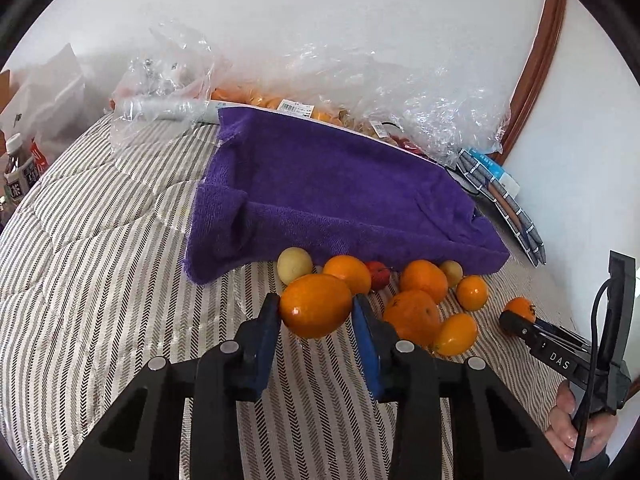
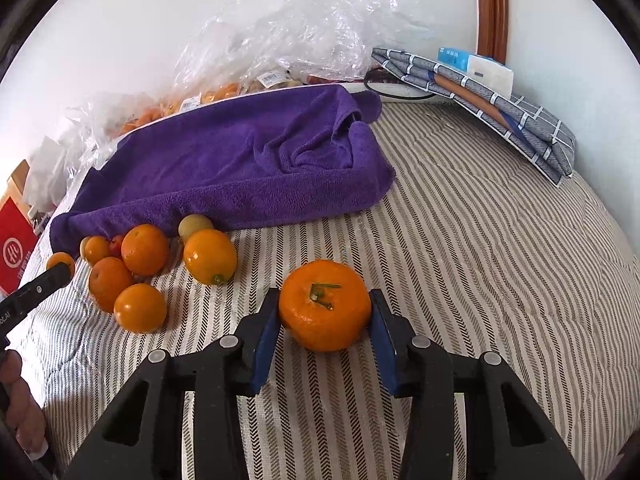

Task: Organize fruits
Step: 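Lift and carry the tangerine with the right tool while the left tool carries its orange onto the towel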

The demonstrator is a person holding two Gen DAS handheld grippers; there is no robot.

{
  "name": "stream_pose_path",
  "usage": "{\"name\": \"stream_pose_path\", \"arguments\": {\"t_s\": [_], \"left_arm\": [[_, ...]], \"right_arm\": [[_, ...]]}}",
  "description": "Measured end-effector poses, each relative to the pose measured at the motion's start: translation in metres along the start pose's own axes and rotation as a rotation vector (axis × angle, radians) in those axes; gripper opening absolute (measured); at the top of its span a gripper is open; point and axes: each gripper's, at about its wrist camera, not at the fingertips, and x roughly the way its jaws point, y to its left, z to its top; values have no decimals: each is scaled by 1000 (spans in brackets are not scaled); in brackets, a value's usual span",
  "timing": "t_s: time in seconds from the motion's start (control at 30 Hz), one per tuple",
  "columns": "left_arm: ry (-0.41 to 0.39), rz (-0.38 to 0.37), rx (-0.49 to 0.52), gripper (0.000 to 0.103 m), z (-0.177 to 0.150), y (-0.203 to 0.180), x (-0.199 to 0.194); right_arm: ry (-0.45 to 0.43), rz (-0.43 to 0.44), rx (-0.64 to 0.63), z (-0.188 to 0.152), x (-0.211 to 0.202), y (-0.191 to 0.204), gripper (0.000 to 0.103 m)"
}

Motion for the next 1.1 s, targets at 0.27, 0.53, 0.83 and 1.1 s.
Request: {"name": "stream_pose_path", "arguments": {"t_s": [0.27,0.53,0.83,1.1], "left_arm": [[-56,10,-23,35,1,3,-9],[-93,67,0,35,6,-4,-16],[-107,51,19,35,35,-13,-35],[-144,87,11,35,73,-11,-28]], "right_arm": [[-18,14,13,-1,-20,0,43],[-74,38,4,8,-37,8,43],[-117,56,-10,29,-41,17,43],[-155,75,-12,58,-34,25,43]]}}
